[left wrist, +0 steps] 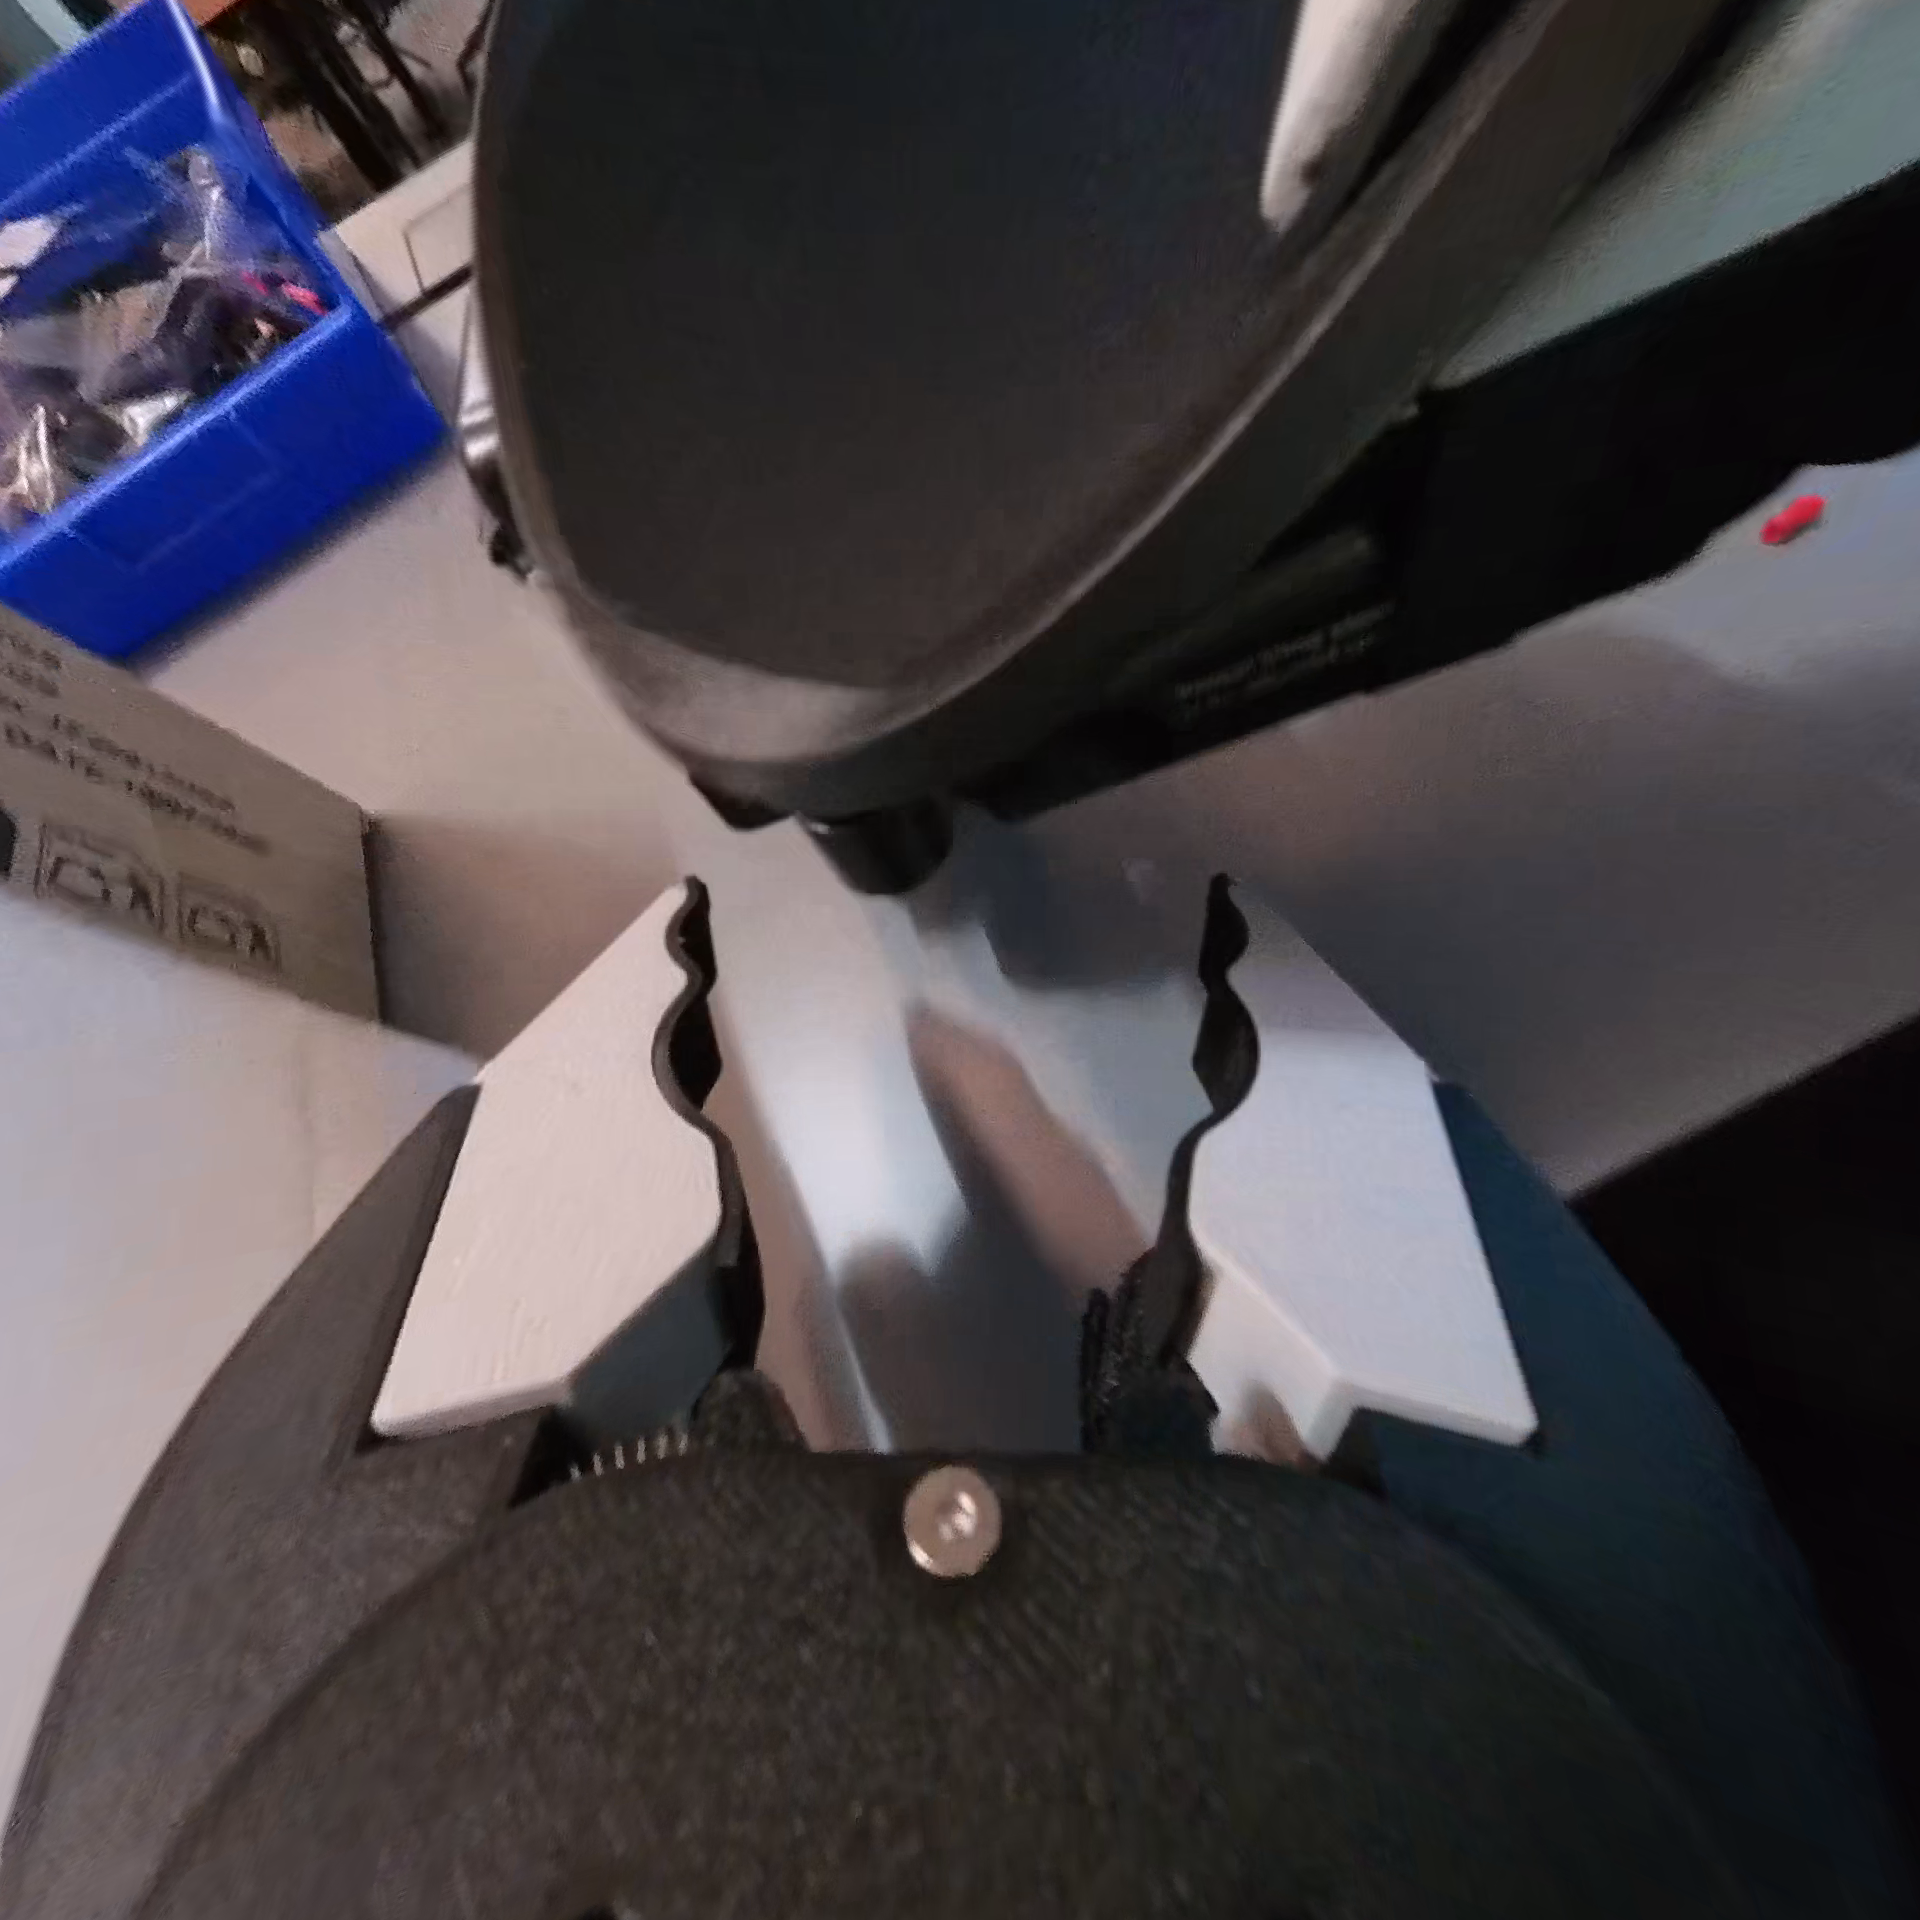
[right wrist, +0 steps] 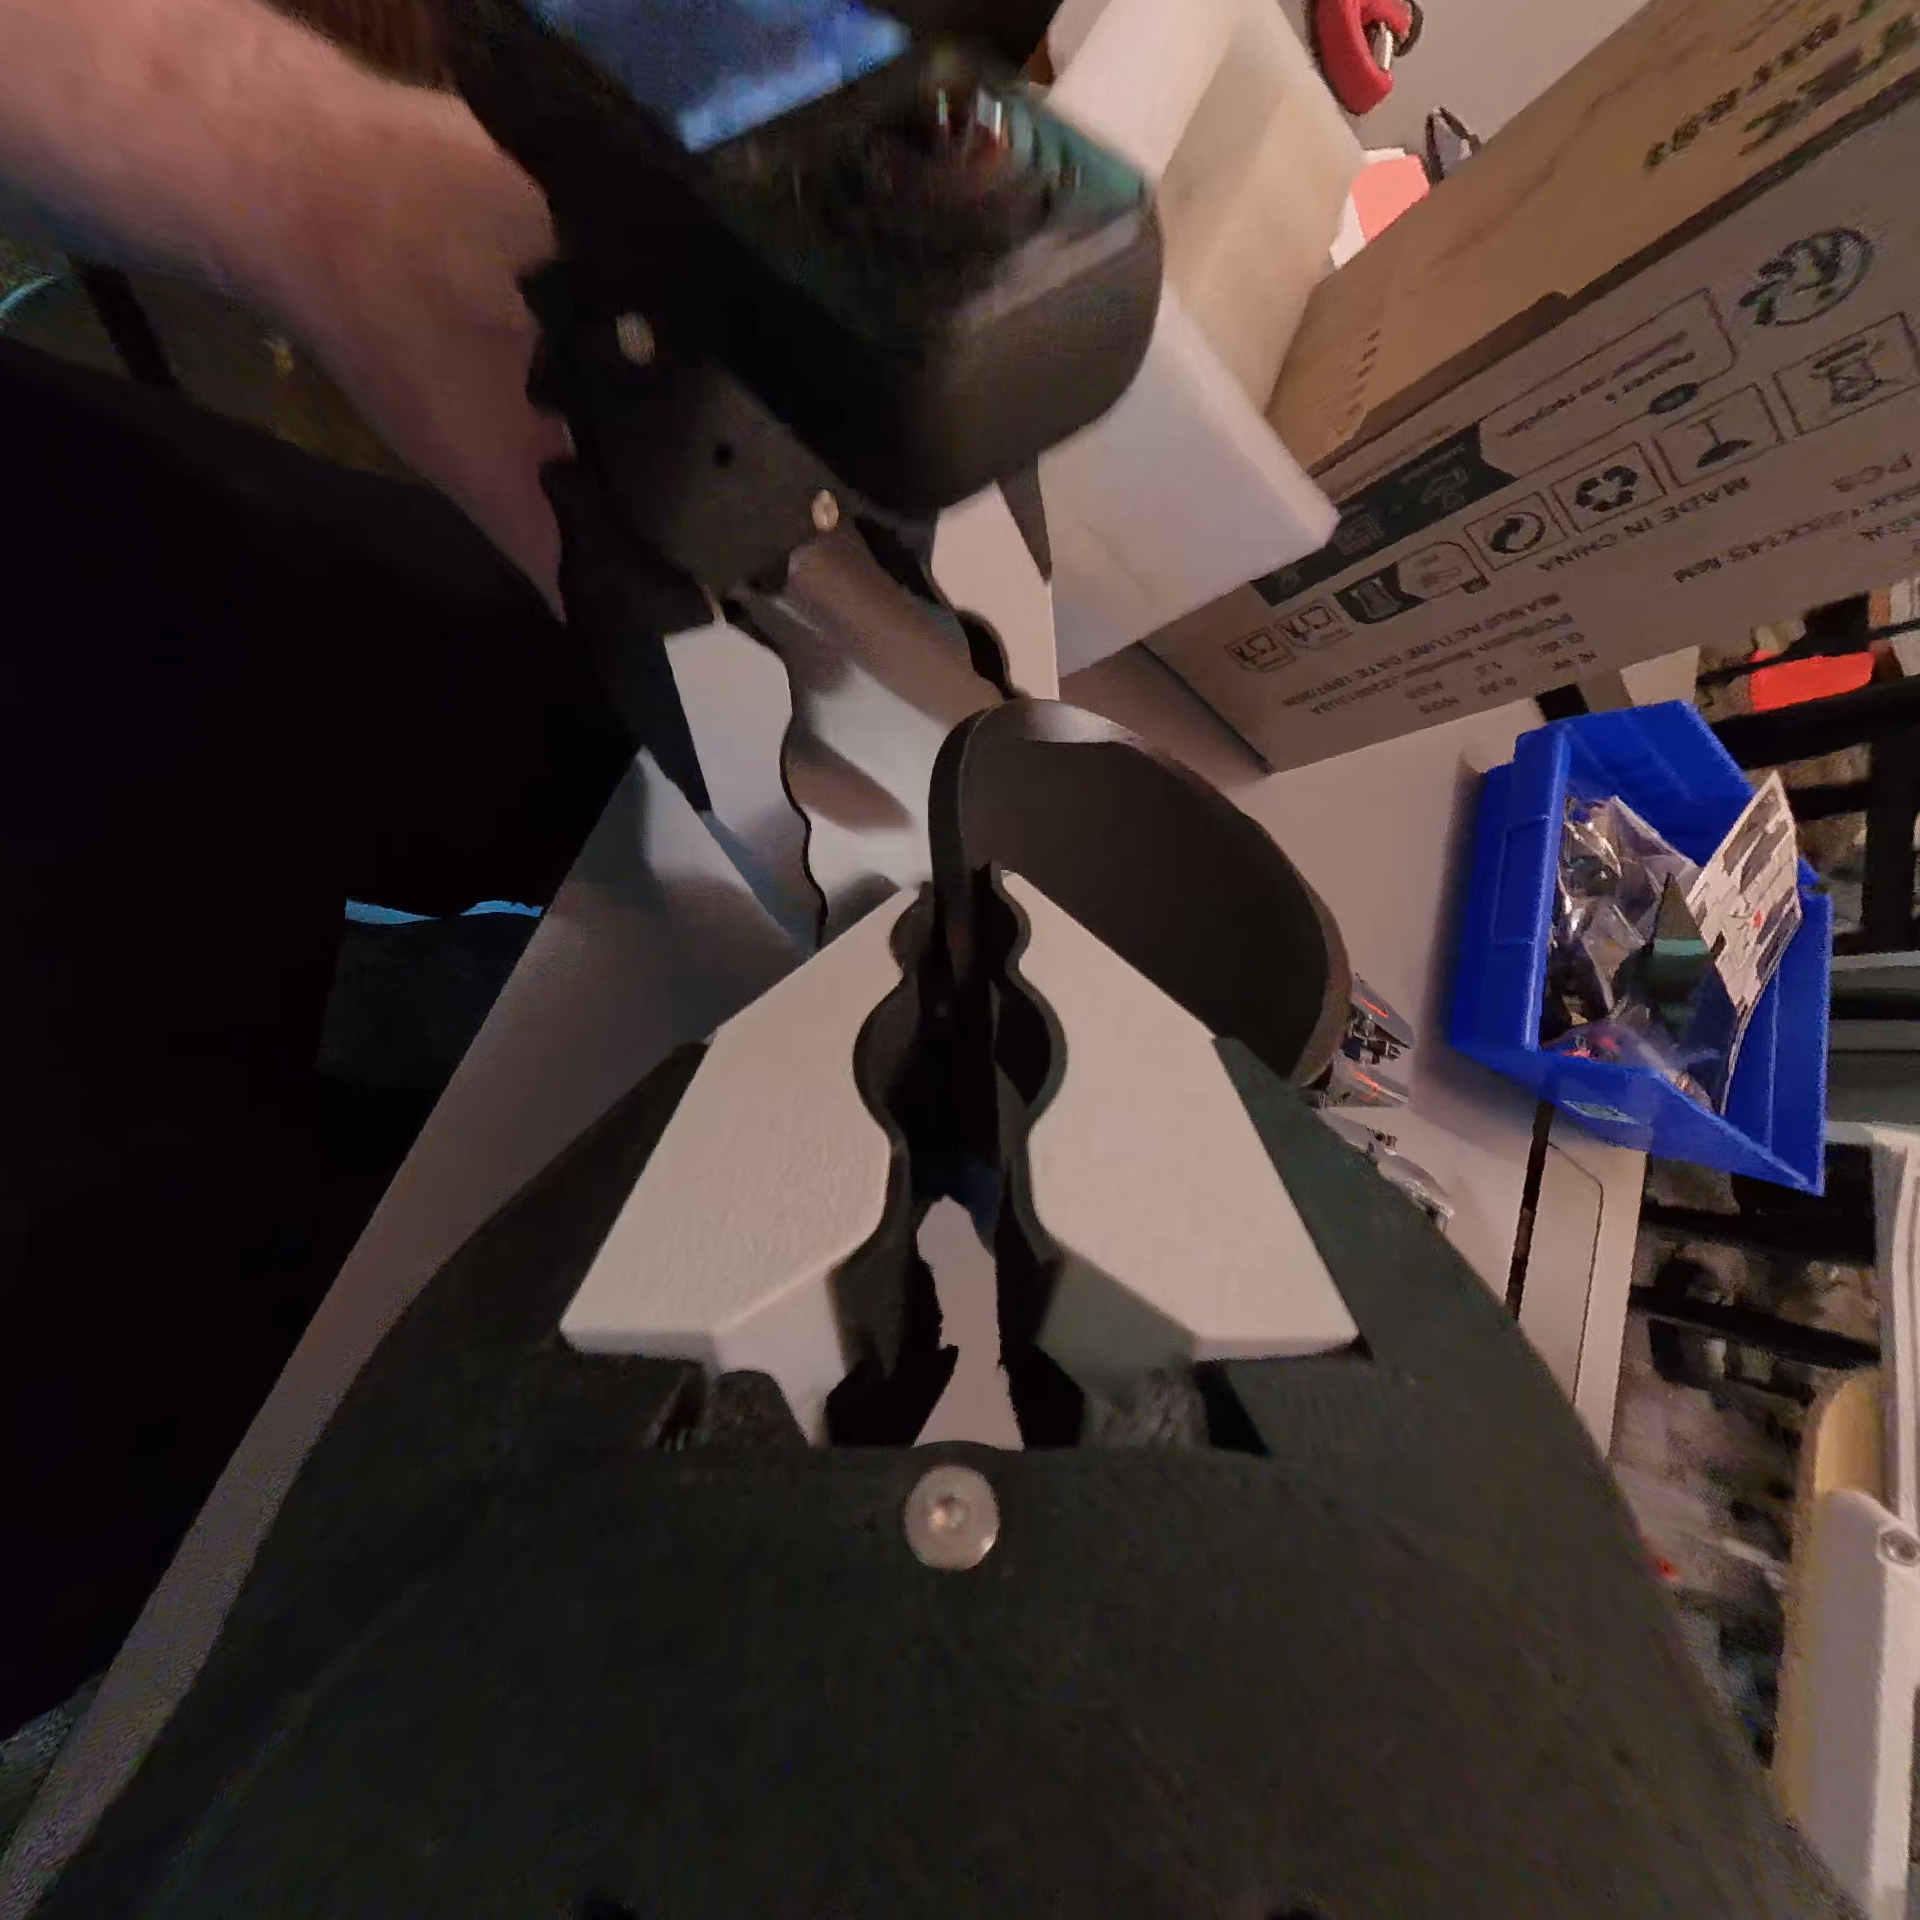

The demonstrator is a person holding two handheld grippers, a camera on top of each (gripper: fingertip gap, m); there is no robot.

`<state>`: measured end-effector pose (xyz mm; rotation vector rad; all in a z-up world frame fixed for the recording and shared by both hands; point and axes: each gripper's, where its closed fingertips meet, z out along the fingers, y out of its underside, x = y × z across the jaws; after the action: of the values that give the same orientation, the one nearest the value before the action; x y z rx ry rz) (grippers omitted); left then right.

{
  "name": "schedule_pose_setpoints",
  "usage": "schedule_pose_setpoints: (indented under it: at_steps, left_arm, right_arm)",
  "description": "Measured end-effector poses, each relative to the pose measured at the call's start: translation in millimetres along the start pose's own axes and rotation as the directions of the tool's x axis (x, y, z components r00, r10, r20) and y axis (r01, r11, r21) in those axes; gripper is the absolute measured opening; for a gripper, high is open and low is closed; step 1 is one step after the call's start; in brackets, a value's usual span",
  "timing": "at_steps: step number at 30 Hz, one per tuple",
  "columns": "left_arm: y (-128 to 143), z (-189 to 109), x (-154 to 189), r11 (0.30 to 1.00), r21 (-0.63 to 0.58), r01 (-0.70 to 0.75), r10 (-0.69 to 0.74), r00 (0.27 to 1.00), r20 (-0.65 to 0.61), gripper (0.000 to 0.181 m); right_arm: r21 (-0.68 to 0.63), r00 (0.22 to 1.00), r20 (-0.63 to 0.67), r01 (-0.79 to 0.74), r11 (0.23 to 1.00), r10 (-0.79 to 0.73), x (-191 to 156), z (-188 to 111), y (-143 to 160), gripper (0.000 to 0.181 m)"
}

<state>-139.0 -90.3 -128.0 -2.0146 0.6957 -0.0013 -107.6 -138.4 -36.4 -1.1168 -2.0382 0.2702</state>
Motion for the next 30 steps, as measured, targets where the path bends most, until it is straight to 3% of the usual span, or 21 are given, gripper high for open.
schedule_pose_setpoints:
  at_steps: [3, 7, 11, 17, 21, 28, 30]
  left_arm:
    - [0, -21, 5, 0.998, 0.035, -0.059, 0.057, 0.997, 0.050, 0.092]
    - [-19, -48, 11, 0.987, 0.098, -0.125, 0.116, 0.989, 0.095, 0.098]
    - [-43, -65, 14, 0.949, 0.121, -0.292, 0.271, 0.948, 0.164, 0.117]
    - [-43, -52, 24, 0.813, 0.029, -0.582, 0.572, 0.806, 0.155, 0.139]
    - [-34, -36, 38, 0.695, -0.025, -0.718, 0.714, 0.686, 0.138, 0.136]
    - [-20, -18, 35, 0.706, -0.031, -0.708, 0.705, 0.699, 0.120, 0.134]
    - [-20, -18, 36, 0.711, -0.013, -0.703, 0.699, 0.704, 0.125, 0.133]
  right_arm:
    - [0.018, 0.998, -0.005, 0.063, 0.998, -0.063, -12, -1, 4, 0.006]
    - [0.033, 0.985, -0.047, 0.168, 0.985, -0.166, -24, -2, 11, 0.006]
    - [0.026, 0.956, -0.102, 0.278, 0.960, -0.274, -44, 6, 13, 0.006]
    - [-0.040, 0.903, -0.118, 0.411, 0.911, -0.413, -68, 25, 21, 0.008]
    - [-0.035, 0.891, -0.114, 0.438, 0.898, -0.439, -77, 35, 27, 0.009]
    - [-0.032, 0.907, -0.155, 0.390, 0.920, -0.391, -78, 43, 23, 0.012]
    - [-0.040, 0.907, -0.198, 0.372, 0.927, -0.372, -75, 40, 19, 0.030]
